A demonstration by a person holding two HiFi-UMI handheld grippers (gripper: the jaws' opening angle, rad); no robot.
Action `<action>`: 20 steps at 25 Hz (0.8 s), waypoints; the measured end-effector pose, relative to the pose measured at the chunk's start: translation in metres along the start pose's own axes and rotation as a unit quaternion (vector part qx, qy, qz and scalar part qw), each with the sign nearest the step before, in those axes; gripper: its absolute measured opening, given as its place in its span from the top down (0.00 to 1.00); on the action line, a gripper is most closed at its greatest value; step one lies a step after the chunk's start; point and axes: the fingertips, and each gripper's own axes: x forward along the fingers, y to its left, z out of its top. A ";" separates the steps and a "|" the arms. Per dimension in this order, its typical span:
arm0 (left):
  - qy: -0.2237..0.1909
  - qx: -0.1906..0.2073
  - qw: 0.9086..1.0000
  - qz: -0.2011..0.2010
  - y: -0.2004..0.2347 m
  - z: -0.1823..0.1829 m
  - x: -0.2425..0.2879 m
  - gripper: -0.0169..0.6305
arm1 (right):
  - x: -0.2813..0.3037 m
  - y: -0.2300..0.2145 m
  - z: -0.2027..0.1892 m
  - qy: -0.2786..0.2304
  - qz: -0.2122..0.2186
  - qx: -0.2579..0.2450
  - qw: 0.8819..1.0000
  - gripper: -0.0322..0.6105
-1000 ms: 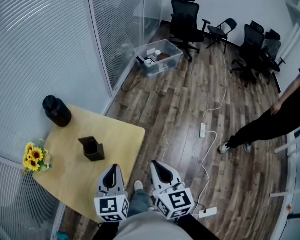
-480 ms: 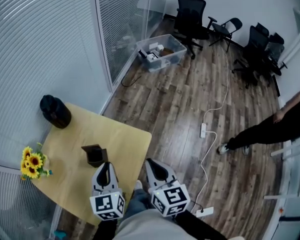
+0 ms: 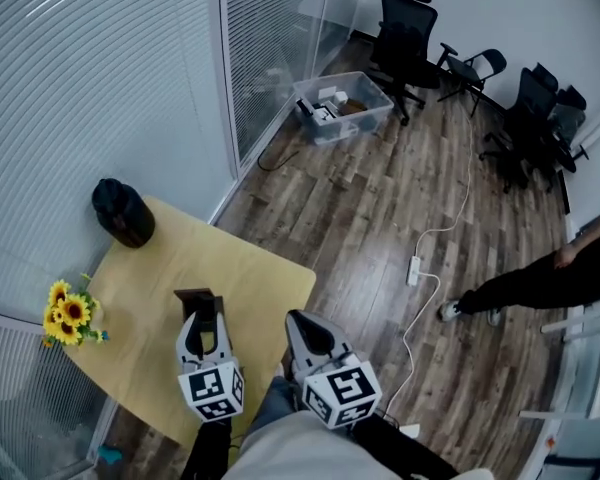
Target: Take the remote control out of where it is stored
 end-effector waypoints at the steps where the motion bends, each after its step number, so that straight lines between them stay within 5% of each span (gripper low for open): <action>1: 0.007 0.003 1.000 0.007 0.003 -0.003 0.004 0.78 | 0.002 0.000 0.002 0.000 0.003 -0.003 1.000 0.94; 8: 0.045 0.029 0.998 0.034 0.019 -0.025 0.032 0.66 | 0.014 -0.004 0.005 0.006 0.018 -0.013 1.000 0.94; 20: 0.074 0.061 0.994 0.047 0.025 -0.039 0.053 0.65 | 0.031 -0.002 0.006 0.011 0.038 -0.011 0.999 0.94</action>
